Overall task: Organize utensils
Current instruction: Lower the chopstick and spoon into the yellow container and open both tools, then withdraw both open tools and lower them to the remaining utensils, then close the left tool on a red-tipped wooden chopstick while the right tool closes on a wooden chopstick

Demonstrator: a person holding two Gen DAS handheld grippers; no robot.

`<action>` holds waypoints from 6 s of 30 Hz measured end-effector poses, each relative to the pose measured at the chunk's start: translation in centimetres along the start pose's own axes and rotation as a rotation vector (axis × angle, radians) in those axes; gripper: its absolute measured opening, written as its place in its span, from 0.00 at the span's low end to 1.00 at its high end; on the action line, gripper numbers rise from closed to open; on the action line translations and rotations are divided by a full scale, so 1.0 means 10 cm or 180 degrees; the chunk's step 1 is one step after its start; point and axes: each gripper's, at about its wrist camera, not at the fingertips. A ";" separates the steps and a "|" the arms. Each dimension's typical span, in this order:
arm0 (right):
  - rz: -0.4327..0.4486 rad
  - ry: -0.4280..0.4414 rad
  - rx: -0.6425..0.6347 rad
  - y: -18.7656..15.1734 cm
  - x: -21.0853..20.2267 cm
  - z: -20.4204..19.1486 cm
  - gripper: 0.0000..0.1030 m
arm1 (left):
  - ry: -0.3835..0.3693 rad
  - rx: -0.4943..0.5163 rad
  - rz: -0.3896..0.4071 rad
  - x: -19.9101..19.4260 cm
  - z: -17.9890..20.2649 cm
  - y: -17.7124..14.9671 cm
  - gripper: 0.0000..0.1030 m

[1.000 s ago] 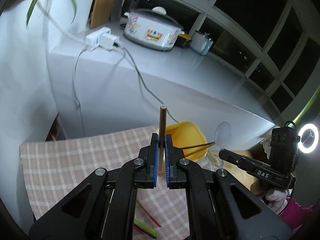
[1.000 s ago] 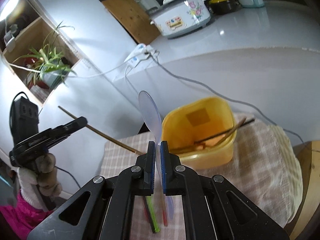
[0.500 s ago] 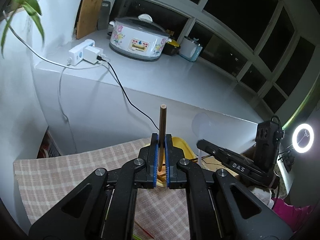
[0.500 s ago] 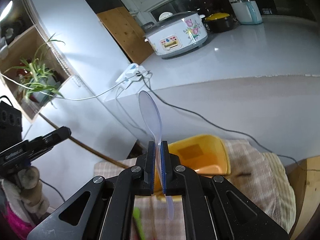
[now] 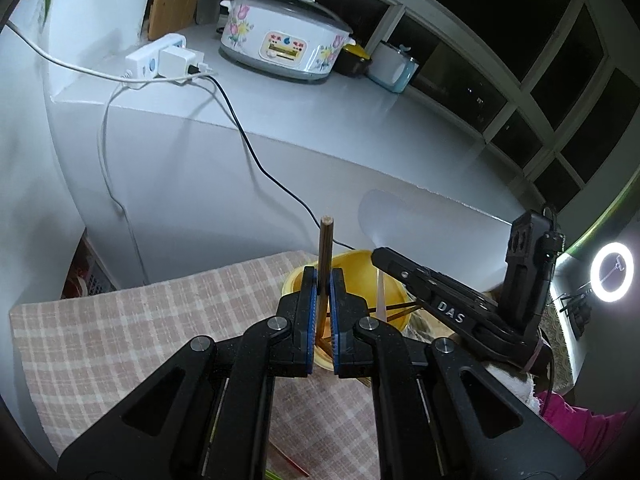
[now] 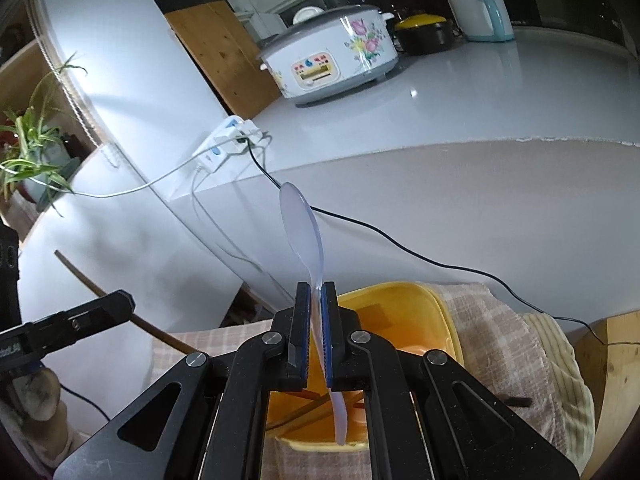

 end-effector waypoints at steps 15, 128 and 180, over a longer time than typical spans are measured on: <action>-0.0031 -0.0108 0.0075 0.09 0.21 0.04 0.04 | -0.0042 -0.0086 -0.0118 0.14 -0.02 0.02 0.03; -0.2020 -0.0140 -0.1354 -1.78 1.06 -0.81 0.18 | 0.0347 -0.1846 -0.1104 1.25 -1.46 -1.72 0.12; -0.2147 -0.0615 -0.1444 -1.36 1.96 -1.07 0.08 | 0.0655 -0.2077 -0.1008 1.05 -2.13 -1.49 0.03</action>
Point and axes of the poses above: each gripper's, at about its wrist camera, not at the fingertips, and x roughly the way its jaws point, z to its right, y to its top, and after that the axes turned 12 degrees about -z, right-handed
